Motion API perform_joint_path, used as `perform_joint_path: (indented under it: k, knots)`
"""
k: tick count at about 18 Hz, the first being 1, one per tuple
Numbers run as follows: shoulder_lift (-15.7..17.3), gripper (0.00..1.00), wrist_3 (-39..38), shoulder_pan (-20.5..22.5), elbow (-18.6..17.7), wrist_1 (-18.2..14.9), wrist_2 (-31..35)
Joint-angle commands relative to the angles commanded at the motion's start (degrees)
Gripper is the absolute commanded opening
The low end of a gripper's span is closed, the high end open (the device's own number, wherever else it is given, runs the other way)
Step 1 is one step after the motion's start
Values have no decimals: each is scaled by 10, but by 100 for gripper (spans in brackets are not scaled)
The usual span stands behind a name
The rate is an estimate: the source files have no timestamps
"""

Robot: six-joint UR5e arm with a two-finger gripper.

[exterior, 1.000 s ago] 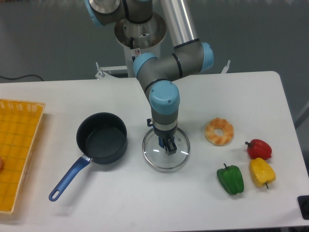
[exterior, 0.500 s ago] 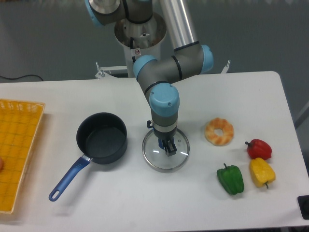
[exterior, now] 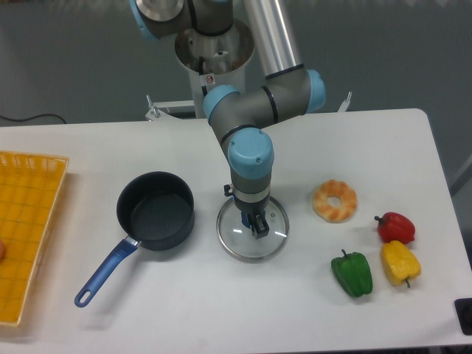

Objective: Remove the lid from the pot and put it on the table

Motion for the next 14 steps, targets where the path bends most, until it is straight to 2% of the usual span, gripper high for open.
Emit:
perform_joint_path:
  k: [14]
  knots:
    - [-4, 63, -8, -2, 0, -1, 0]
